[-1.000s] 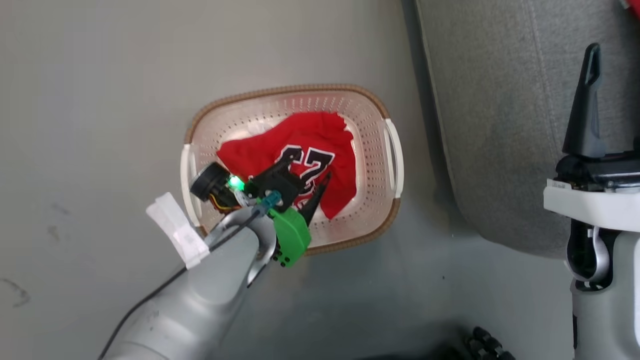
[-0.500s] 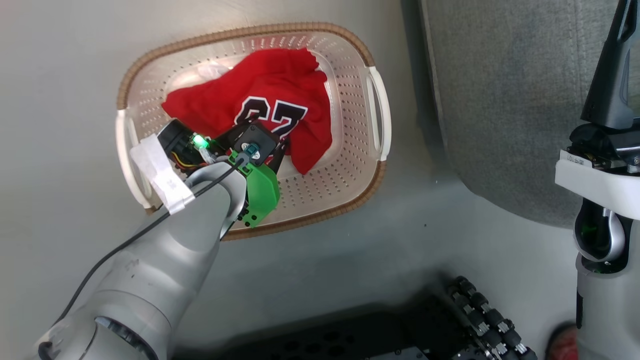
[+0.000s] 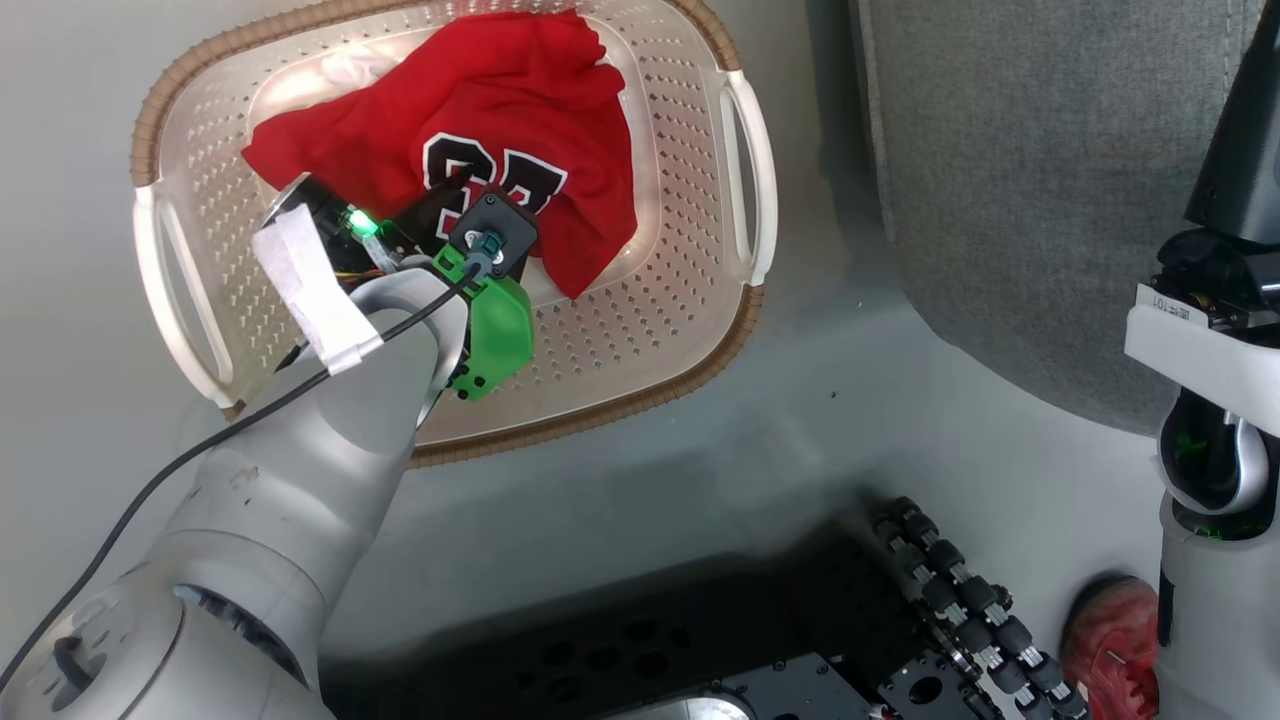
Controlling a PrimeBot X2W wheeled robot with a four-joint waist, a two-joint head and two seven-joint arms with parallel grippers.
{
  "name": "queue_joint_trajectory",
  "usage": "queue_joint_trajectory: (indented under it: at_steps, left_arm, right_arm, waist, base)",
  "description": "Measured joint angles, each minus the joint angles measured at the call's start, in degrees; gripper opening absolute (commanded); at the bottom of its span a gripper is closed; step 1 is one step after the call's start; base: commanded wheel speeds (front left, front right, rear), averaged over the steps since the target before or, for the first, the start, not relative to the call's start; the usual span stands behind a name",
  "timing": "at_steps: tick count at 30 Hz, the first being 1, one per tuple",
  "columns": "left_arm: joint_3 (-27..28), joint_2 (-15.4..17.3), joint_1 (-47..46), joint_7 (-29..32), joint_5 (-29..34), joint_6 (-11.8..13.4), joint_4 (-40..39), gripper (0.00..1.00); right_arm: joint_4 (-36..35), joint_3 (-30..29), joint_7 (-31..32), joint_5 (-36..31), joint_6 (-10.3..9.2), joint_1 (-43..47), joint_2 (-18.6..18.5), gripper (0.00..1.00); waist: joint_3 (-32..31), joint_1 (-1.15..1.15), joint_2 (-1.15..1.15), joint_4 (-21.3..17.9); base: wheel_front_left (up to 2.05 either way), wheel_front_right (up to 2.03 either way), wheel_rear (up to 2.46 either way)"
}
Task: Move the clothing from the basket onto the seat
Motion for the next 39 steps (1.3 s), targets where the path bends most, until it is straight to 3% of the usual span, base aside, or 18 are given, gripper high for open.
queue_joint_trajectory:
  at_steps: [1,2,9,19,29,39]
  left_arm:
    - [-0.1,0.0,-0.2,-0.2,0.0,0.1,0.1,0.39]
    - [-0.1,0.0,-0.2,-0.5,0.0,0.5,0.1,0.00]
    - [0.5,0.1,-0.2,-1.9,-0.7,0.4,-2.3,0.00]
    - [6.5,1.7,8.3,-2.1,-2.1,1.5,-16.9,0.00]
    - [16.3,1.8,23.6,-2.1,-3.6,0.9,-27.4,0.00]
    - [27.3,1.5,38.7,-2.1,-1.8,0.6,-38.0,0.00]
  right_arm:
    - [-0.1,0.0,0.0,0.0,0.00,-0.1,0.0,1.00]
    - [-0.2,0.0,0.0,0.0,0.00,-0.2,0.0,1.00]
    - [0.2,0.5,0.0,-0.2,0.00,-0.5,0.0,1.00]
    - [2.1,1.9,0.0,-1.4,0.00,0.8,0.0,1.00]
    - [6.2,3.9,0.0,-1.0,0.00,8.2,0.1,1.00]
    - [15.5,7.1,0.0,1.3,0.00,16.1,0.1,1.00]
  waist:
    - [0.2,0.00,0.00,0.0]
    - [0.4,0.00,0.00,0.0]
    - [-0.9,0.00,0.00,0.5]
    - [-8.3,0.00,0.00,1.4]
    - [-21.2,-0.01,0.00,3.3]
    - [-36.5,-0.01,0.00,4.6]
  base:
    - [0.00,0.00,0.00]
    - [0.00,0.00,0.00]
    - [0.00,0.00,0.00]
    - [0.00,0.00,0.00]
    - [0.00,0.00,0.00]
    - [0.00,0.00,0.00]
